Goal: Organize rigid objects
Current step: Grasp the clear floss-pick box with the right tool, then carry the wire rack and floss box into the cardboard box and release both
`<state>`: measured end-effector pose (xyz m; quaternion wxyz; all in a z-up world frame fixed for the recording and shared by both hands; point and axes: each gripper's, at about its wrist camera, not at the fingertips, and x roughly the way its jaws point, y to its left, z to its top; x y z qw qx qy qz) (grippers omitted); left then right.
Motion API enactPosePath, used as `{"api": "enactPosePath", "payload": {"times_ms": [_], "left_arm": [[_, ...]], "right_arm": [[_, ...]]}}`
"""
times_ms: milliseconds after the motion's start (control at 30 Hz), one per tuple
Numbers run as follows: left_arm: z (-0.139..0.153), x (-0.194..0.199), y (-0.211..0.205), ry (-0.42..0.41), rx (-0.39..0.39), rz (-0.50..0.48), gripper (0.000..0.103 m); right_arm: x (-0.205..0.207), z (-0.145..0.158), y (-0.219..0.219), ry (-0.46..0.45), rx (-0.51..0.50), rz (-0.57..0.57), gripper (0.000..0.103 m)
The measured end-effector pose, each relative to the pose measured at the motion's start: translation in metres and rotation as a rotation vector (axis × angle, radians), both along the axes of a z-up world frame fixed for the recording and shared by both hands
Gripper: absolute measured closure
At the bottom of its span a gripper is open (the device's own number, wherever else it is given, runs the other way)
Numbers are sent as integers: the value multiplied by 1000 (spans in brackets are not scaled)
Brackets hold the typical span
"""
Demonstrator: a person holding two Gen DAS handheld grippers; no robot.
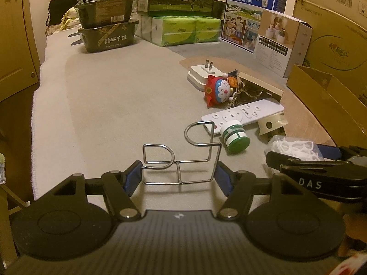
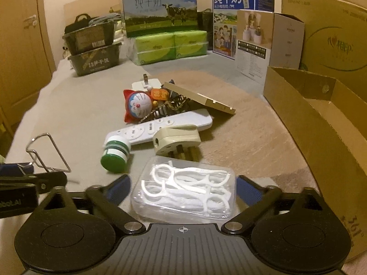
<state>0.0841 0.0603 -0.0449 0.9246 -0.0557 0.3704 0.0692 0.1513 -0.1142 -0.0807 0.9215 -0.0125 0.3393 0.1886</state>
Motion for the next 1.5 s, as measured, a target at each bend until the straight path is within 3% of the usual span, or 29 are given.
{"api": "enactPosePath", "payload": {"times_ms": [300, 733, 1067, 1500], "left_arm": [[8, -3, -11, -6, 11, -27, 38], [44, -7, -59, -58, 9, -124, 38], [64, 18, -144, -94, -40, -329, 38], [66, 66, -247, -111, -24, -537, 38]], "right_arm": [[-8, 5, -12, -14, 9, -5, 15], [-37, 52, -60, -103, 49, -59, 15], [-40, 83, -152, -161, 34, -239, 15], [-11, 78, -265, -129, 58, -401, 15]]}}
